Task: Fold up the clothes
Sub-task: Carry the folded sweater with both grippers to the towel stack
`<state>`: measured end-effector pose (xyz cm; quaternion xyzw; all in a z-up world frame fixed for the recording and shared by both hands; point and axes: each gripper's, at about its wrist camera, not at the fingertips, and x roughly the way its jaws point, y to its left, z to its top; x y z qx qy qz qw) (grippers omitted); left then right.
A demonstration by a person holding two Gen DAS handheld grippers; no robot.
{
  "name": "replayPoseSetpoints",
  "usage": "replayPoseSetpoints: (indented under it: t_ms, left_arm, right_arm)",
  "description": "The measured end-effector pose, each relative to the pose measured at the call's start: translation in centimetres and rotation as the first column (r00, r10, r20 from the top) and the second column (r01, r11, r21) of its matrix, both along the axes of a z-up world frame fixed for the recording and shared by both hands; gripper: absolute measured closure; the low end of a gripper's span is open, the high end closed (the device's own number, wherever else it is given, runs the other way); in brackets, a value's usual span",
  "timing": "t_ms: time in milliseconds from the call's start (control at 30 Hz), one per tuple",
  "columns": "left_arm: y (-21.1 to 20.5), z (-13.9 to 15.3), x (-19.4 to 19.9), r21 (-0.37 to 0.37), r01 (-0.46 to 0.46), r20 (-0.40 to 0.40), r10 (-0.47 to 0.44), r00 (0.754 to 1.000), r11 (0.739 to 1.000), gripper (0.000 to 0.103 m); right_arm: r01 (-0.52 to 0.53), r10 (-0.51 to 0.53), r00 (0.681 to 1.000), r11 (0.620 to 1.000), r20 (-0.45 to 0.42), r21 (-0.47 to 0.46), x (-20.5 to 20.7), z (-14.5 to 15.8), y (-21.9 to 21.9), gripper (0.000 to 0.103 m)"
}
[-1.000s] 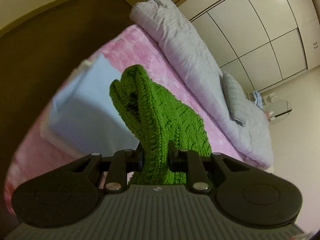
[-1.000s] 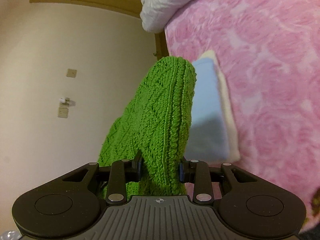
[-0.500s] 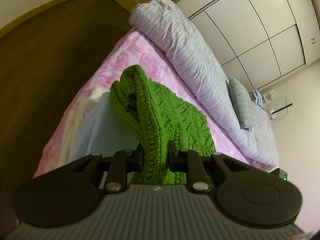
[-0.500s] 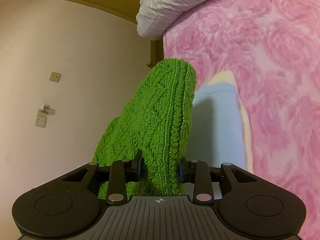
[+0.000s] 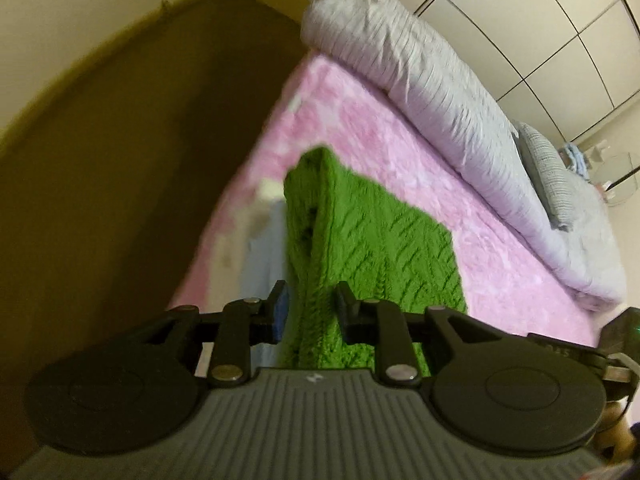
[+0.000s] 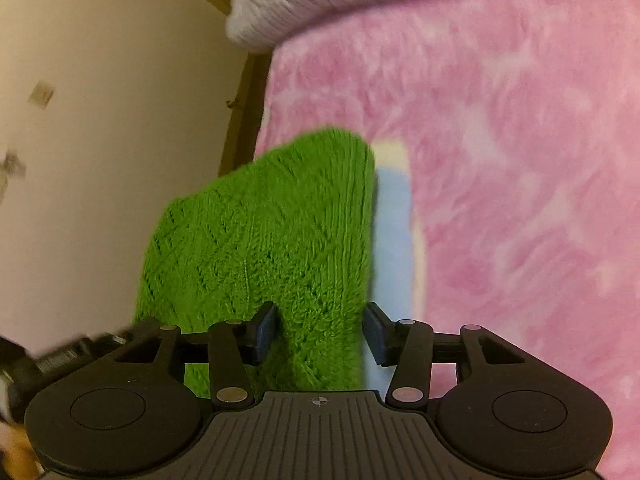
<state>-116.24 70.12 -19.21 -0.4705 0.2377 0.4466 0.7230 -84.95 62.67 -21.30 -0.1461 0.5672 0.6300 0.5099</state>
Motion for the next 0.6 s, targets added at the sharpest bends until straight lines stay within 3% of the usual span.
replayPoseSetpoints:
  t_ms: [133, 267, 400, 600]
  left_arm:
    - [-1.9, 2.9, 2.4, 0.070, 0.167, -0.063, -0.163, 0.985, 0.983, 0.087]
    - [-4.1, 1.1, 5.5, 0.030, 0.327, -0.169, -0.318, 0.933, 0.945, 0.092]
    - [-5.6, -2.4, 5.8, -0.015, 0.314, -0.290, -0.305, 0.907, 0.949, 0.094]
    - [-6.5, -3.6, 5.1, 0.014, 0.282, -0.299, -0.265, 0.917, 0.959, 0.091]
  right_arm:
    - [-0.071, 0.059, 0.994, 0.989, 0.097, 0.131, -0.5, 3.5, -2.1, 0.056]
    - [-0.255, 0.228, 0.958, 0.955, 0.174, 0.153, -4.0, 4.2, -4.0, 0.057]
    - [-0.352, 0.320, 0.908, 0.933, 0.270, 0.078, -7.9, 1.3, -5.9, 0.057]
    - [-0.469, 0.412, 0.819, 0.882, 0.399, 0.051, -11.2, -1.8, -7.2, 0.057]
